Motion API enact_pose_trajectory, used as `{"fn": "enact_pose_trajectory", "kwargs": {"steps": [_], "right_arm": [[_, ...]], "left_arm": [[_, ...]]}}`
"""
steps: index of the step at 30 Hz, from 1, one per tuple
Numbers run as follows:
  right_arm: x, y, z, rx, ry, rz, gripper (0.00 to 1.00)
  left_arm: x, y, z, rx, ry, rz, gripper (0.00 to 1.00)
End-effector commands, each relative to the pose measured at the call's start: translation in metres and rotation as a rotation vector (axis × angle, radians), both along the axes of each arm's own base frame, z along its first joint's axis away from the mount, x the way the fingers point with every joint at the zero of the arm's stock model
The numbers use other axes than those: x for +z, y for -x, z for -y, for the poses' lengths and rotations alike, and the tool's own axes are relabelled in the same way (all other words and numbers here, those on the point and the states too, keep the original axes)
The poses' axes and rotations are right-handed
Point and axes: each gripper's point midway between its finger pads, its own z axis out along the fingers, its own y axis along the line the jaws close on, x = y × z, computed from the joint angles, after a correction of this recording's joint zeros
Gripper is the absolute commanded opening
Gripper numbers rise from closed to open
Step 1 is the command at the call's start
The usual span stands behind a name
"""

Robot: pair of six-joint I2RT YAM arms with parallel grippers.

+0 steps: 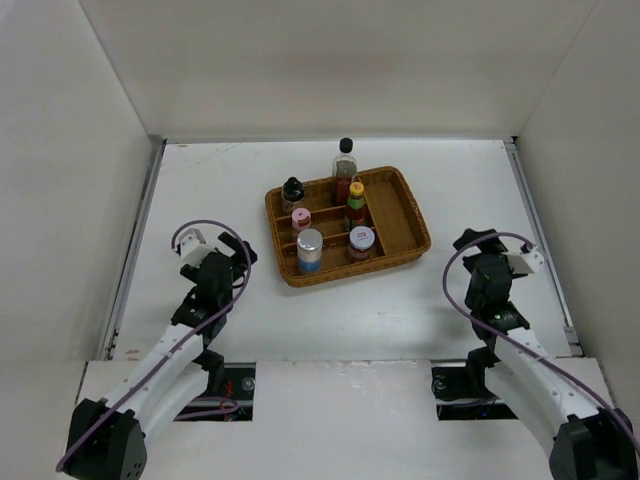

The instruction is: Organize the condiment bottles

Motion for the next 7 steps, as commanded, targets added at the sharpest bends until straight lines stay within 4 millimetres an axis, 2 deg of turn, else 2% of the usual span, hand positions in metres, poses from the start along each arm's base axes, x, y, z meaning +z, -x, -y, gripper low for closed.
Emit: {"fn": "enact_pose_trajectory", "kwargs": {"steps": [1,7], "right_arm": [[-0.005,-0.006,-0.005,0.027,-0.145,0.059,1.00],[-0.010,-0.013,-0.016,0.085,-0.164,0.048,1.00]], "left_arm": [[0.017,-0.001,0.006,-0.027,0.037,0.005,1.00],[0.031,-0.006,0.015,-0.052,0.029,0.000,1.00]]}}
